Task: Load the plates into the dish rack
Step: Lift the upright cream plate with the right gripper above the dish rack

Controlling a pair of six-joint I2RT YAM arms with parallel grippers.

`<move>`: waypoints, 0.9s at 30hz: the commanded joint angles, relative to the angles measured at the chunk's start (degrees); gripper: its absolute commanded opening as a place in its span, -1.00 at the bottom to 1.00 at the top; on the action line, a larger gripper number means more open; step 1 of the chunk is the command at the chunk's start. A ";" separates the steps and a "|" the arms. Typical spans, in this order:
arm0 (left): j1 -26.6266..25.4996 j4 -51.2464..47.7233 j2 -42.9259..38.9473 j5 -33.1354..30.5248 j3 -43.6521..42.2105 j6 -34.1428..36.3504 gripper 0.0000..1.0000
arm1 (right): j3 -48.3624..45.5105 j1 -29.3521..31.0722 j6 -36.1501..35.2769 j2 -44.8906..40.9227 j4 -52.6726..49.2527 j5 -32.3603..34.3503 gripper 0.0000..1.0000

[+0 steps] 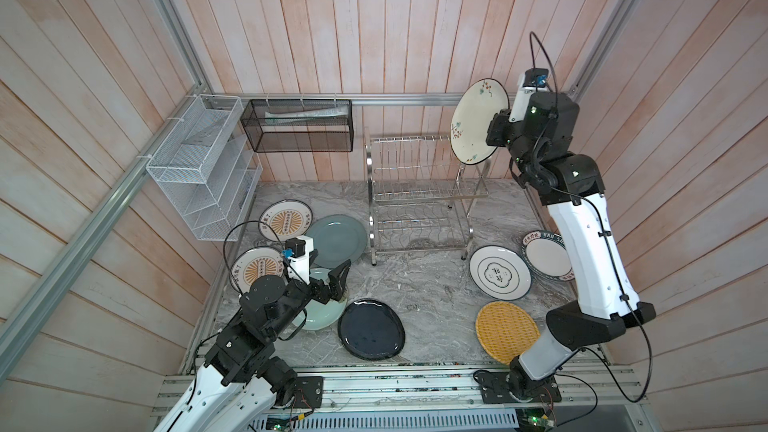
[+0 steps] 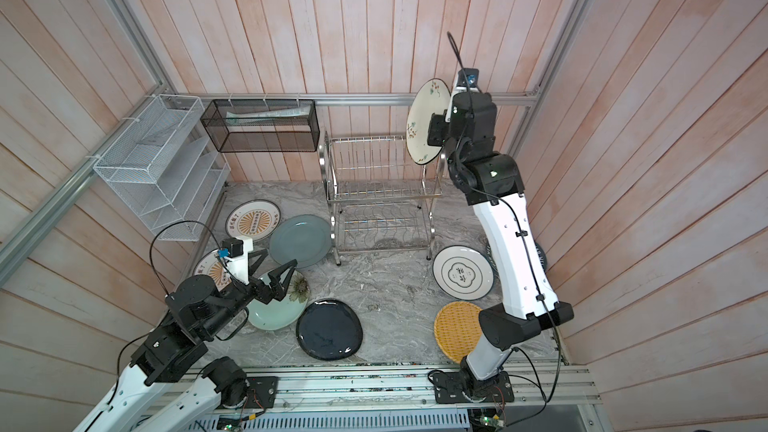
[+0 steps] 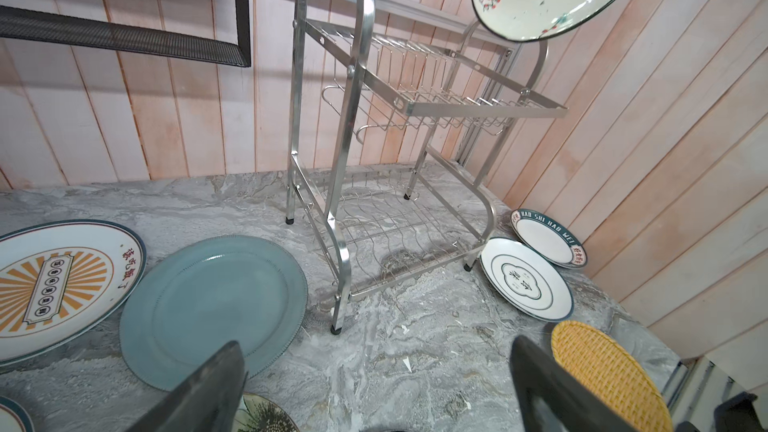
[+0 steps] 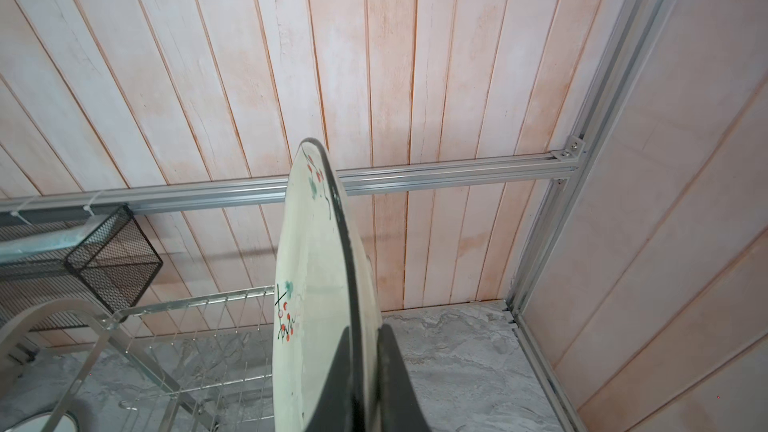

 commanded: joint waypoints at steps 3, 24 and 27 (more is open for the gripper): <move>0.82 0.71 1.94 3.40 -0.47 1.27 1.00 | 5.05 2.07 -7.16 2.67 4.48 8.72 -1.00; 0.56 -7.01 -6.59 3.34 -2.69 -9.62 1.00 | 1.45 3.63 -12.71 5.57 7.04 14.19 -1.00; 0.38 -6.36 -8.04 2.57 -3.58 -9.91 1.00 | 1.30 3.65 -12.35 5.91 6.67 13.10 -1.00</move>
